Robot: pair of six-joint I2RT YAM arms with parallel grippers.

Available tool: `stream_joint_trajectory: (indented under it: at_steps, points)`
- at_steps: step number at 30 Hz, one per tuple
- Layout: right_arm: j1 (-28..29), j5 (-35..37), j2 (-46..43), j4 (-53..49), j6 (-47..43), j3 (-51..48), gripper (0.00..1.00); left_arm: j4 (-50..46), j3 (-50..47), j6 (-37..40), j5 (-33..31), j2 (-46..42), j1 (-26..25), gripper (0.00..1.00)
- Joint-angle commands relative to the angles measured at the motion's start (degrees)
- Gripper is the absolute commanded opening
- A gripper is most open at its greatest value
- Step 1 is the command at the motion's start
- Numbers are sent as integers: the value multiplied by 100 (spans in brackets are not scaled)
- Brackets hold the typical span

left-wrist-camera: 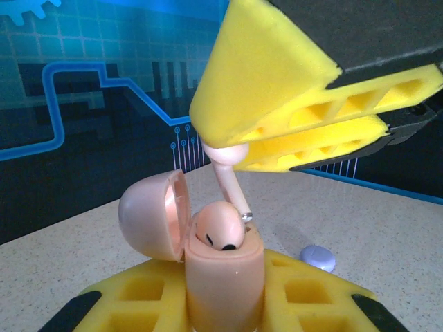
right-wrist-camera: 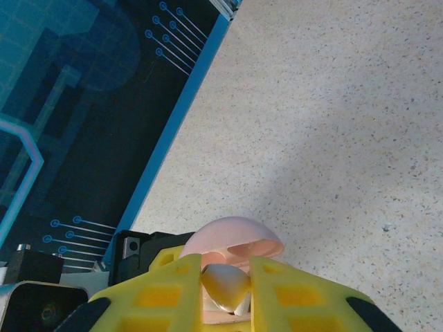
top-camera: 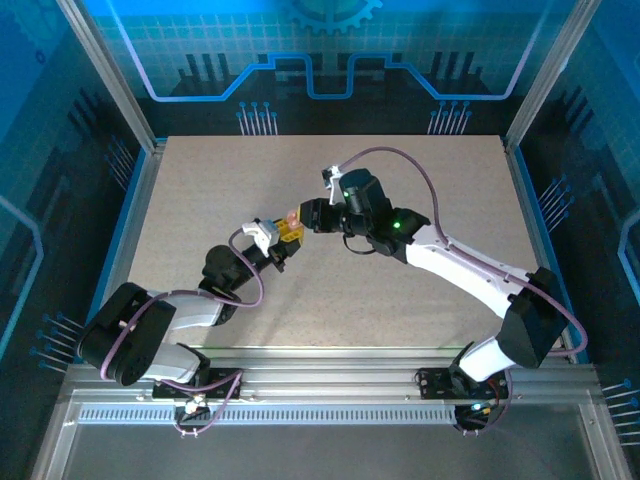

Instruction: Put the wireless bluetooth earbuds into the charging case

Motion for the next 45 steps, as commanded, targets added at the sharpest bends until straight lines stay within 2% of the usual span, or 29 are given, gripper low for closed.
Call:
stream_joint_trajectory:
  at_steps: [1,18,45]
  points:
    - [113,-3,13,-28,12,-79,21,364,87,-118,-99,8,-19,23]
    - [373,599,122,-513,-430,118,21,409,75,-153,-161,-62,-14,23]
    - [375,866,-228,31,-854,228,20,383,17,-203,-164,-220,-18,23]
